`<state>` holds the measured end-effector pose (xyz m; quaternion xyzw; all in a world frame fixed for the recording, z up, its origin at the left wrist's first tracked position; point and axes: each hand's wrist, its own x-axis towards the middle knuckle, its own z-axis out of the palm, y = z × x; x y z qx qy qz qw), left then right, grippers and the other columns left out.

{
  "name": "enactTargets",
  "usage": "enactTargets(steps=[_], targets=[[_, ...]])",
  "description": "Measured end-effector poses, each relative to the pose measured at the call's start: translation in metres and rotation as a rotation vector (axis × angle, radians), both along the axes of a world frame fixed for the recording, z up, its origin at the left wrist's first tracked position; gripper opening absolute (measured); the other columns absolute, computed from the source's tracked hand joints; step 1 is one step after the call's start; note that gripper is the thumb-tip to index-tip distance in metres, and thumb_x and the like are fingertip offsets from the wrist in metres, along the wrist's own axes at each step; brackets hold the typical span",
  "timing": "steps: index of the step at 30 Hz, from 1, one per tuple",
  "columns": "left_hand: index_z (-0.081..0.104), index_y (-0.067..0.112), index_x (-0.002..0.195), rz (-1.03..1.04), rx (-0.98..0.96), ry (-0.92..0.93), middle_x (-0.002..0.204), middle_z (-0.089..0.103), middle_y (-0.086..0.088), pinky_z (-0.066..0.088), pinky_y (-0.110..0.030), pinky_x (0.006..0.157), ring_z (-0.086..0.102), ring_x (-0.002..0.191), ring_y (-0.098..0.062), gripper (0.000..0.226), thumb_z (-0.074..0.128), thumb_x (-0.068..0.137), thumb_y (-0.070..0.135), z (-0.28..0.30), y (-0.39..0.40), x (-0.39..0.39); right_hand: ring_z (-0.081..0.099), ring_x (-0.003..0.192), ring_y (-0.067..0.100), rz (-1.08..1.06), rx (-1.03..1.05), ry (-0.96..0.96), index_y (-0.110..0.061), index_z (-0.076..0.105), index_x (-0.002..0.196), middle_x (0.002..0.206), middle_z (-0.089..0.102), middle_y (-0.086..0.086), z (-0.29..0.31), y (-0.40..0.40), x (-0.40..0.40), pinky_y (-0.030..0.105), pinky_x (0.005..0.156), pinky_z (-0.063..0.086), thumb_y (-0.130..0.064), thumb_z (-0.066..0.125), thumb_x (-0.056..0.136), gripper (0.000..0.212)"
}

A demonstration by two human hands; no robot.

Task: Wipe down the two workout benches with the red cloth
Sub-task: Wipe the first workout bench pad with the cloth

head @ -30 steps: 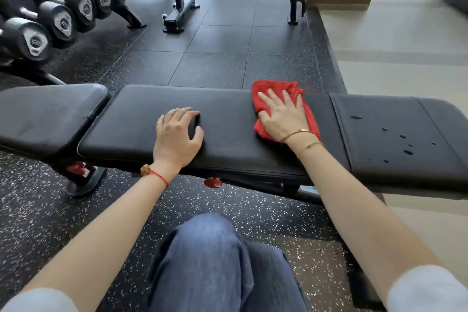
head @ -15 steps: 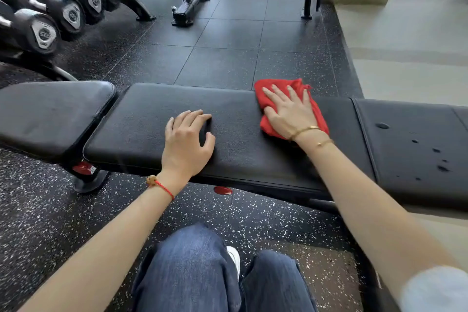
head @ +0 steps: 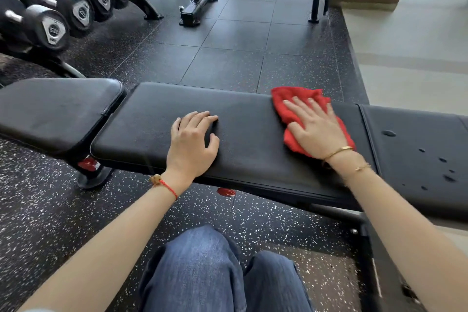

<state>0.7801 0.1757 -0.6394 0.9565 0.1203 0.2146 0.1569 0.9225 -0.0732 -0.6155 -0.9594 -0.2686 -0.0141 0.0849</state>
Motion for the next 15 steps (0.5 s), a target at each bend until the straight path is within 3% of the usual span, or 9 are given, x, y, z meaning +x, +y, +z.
enactTargets(steps=[4, 10, 15], targets=[[0.060, 0.021, 0.129, 0.018, 0.006, -0.003, 0.139, 0.057, 0.003, 0.023, -0.045, 0.119, 0.044, 0.135, -0.018, 0.041, 0.055, 0.089, 0.023, 0.000, -0.002, 0.001, 0.012, 0.149, 0.024, -0.219, -0.025, 0.056, -0.037, 0.021, 0.152, 0.161, 0.017, -0.009, 0.003, 0.014, 0.022, 0.051, 0.120, -0.004, -0.040, 0.033, 0.097, 0.056], [0.061, 0.021, 0.128, 0.020, 0.002, 0.000, 0.139, 0.057, 0.002, 0.024, -0.047, 0.118, 0.044, 0.135, -0.020, 0.041, 0.056, 0.088, 0.022, 0.001, -0.002, 0.001, 0.010, 0.150, 0.023, 0.104, -0.018, 0.004, -0.038, 0.020, 0.152, 0.162, 0.015, -0.010, 0.001, 0.077, -0.048, 0.049, 0.120, -0.004, -0.042, 0.035, 0.096, 0.058], [0.060, 0.022, 0.129, -0.002, -0.002, 0.000, 0.139, 0.057, 0.002, 0.024, -0.047, 0.118, 0.044, 0.135, -0.021, 0.041, 0.056, 0.089, 0.023, -0.001, 0.002, 0.000, 0.011, 0.150, 0.018, 0.190, 0.027, -0.009, -0.040, 0.024, 0.150, 0.160, 0.019, -0.014, -0.003, 0.036, -0.089, 0.044, 0.121, -0.003, -0.042, 0.036, 0.094, 0.058]])
